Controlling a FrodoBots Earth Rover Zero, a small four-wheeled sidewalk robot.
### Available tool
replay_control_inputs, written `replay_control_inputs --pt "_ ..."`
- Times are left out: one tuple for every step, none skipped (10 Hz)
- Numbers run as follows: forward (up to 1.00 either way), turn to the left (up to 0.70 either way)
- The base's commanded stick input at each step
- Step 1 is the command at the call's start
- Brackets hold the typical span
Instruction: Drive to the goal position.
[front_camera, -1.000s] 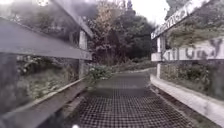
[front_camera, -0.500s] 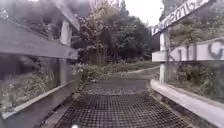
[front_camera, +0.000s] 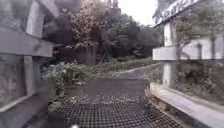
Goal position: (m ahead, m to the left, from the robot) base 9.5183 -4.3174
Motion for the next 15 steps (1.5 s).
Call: replay_control_inputs --pt "0.85 0.0" --pt "0.85 0.0" --pt "0.85 0.0" --pt "0.85 0.0" --pt "0.85 0.0" --pt "0.85 -0.25" --pt "0.85 -0.33" --pt "0.85 -0.34" --pt "0.85 -0.34" --pt "0.85 -0.34" --pt "0.85 -0.34" --pt "0.85 -0.34" --pt "0.85 -0.34" --pt "0.85 -0.34" --pt "0.85 -0.34"
